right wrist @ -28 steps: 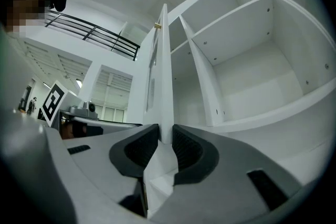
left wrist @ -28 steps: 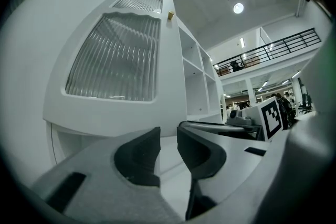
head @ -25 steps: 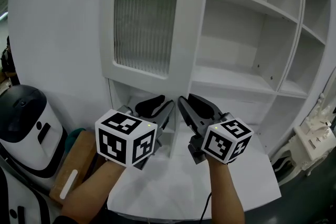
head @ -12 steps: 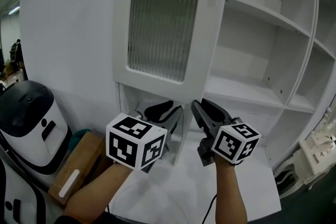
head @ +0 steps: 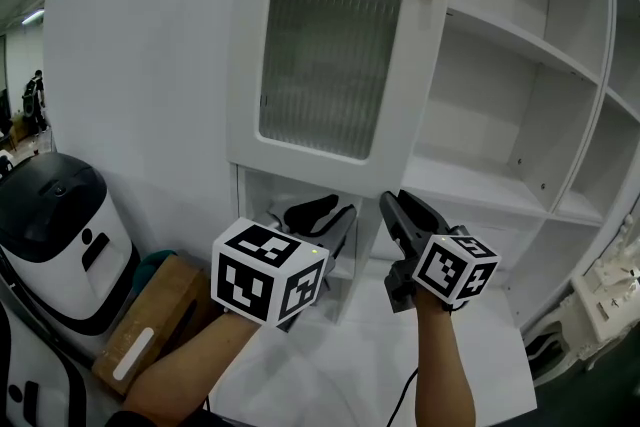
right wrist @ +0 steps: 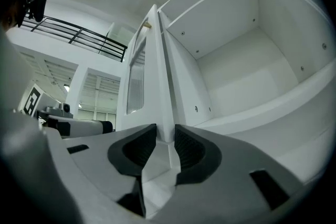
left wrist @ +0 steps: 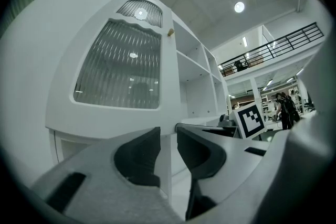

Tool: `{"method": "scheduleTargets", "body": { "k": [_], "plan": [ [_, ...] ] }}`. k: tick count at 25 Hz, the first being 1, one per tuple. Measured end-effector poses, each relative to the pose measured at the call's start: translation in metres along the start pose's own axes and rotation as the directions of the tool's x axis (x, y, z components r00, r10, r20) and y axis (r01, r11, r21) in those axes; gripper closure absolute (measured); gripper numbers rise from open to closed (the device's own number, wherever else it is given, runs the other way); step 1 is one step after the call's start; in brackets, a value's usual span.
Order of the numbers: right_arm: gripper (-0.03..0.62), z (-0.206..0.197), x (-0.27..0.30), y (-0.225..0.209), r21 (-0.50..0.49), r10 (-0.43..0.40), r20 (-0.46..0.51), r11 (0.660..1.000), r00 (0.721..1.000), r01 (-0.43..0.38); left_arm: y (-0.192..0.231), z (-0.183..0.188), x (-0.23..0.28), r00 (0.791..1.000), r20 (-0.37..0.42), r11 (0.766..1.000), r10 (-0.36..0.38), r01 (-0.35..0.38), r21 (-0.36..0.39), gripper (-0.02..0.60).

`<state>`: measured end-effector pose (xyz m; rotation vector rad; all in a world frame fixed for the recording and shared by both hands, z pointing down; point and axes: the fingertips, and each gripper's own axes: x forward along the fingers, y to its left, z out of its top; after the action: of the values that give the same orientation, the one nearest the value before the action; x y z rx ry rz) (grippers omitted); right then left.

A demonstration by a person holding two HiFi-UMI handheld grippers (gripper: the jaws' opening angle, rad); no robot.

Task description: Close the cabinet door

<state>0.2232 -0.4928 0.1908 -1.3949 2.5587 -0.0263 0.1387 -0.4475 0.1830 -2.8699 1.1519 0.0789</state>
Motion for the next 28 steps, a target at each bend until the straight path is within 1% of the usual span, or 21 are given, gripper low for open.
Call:
{"method": "scheduleTargets", "body": {
  "k": [9, 14, 17, 21, 28],
  "plan": [
    [0.477, -0.001, 0.014, -0.017, 0.01, -0.094, -0.019, 0.996, 0.995, 0.094, 0.01, -0.006, 0.004, 1.0, -0.015, 1.0, -0.008, 0.008, -0.001, 0.471],
    [0.477, 0.0, 0.019, -0.022, 0.004, -0.156, -0.04, 0.988, 0.987, 0.156, 0.018, -0.006, 0.004, 1.0, -0.016, 1.0, -0.008, 0.008, -0.004, 0.472],
    [0.477, 0.0, 0.019, -0.022, 0.006, -0.168, -0.041, 0.986, 0.985, 0.169, 0.018, -0.006, 0.003, 1.0, -0.014, 1.0, -0.012, 0.012, -0.005, 0.471],
    [0.477, -0.001, 0.017, -0.021, -0.013, -0.191, -0.046, 0.982, 0.981, 0.191, 0.016, -0.007, -0.001, 1.0, -0.011, 1.0, -0.022, 0.022, -0.009, 0.471],
    [0.477, -0.001, 0.011, -0.015, -0.06, -0.254, -0.045, 0.966, 0.966, 0.251, 0.02, -0.005, -0.013, 1.0, -0.005, 1.0, -0.026, 0.026, -0.018, 0.471]
  ]
}}
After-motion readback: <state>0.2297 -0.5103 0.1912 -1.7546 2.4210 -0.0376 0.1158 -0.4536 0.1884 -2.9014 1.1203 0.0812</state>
